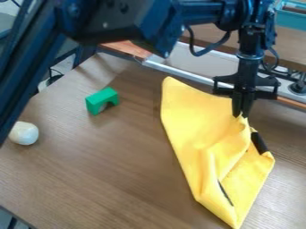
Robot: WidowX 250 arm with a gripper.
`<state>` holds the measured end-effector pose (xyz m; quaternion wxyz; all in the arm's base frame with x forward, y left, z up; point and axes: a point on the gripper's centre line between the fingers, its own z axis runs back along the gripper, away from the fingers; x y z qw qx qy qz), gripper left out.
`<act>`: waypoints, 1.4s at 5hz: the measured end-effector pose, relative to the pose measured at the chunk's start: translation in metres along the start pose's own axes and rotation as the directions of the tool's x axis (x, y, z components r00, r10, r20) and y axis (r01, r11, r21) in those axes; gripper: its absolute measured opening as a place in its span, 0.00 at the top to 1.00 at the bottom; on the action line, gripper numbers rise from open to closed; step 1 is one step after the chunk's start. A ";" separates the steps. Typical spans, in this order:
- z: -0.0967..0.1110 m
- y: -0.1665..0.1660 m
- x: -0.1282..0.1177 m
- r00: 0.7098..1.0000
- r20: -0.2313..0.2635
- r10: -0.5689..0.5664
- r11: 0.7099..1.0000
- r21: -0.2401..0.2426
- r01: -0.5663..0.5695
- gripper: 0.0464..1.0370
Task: Fold the cloth from bottom left to top right
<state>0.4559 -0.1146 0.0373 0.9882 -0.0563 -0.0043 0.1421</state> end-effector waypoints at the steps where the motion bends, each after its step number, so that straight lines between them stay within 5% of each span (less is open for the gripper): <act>1: -0.002 -0.013 -0.003 0.998 -0.008 -0.064 0.998 0.015 0.064 0.99; 2: -0.003 -0.024 -0.001 0.991 0.004 -0.131 0.991 0.025 0.131 0.97; 3: -0.031 -0.012 -0.016 0.994 -0.017 -0.104 0.992 0.076 0.105 0.83; 5: -0.009 0.006 -0.009 0.996 0.049 -0.076 0.997 0.018 0.076 0.26; 6: 0.019 0.032 -0.013 0.992 0.115 -0.043 0.998 -0.034 0.047 0.04; 7: 0.056 0.054 -0.020 0.984 0.177 -0.036 0.993 -0.104 0.055 0.04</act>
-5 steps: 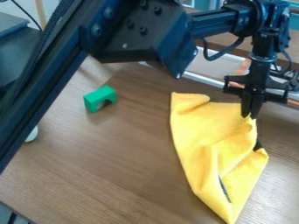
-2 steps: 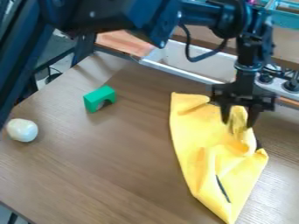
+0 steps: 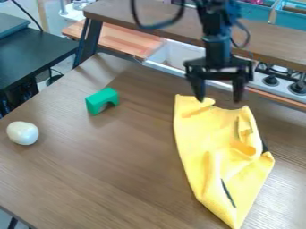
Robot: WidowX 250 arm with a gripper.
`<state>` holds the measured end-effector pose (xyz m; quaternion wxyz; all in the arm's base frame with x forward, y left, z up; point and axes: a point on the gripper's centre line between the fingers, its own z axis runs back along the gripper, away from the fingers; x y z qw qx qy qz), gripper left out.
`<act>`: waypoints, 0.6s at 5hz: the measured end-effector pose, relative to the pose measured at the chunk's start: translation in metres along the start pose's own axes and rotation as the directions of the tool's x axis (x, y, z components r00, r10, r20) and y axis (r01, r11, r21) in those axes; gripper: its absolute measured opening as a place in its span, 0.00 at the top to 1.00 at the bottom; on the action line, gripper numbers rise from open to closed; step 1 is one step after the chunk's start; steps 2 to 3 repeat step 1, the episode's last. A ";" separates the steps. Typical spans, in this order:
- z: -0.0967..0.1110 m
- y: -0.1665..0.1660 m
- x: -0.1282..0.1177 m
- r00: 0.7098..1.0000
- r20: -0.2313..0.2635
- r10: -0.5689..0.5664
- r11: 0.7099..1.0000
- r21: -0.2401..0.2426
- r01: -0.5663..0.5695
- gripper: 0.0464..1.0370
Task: Fold the cloth from bottom left to top right
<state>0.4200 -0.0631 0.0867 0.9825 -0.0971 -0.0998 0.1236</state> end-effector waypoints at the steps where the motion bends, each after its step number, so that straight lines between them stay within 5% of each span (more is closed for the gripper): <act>1: 0.027 0.059 -0.008 0.998 0.014 0.062 0.998 0.005 -0.062 0.04; 3: 0.027 0.059 -0.008 0.998 0.014 0.062 0.998 0.005 -0.062 0.04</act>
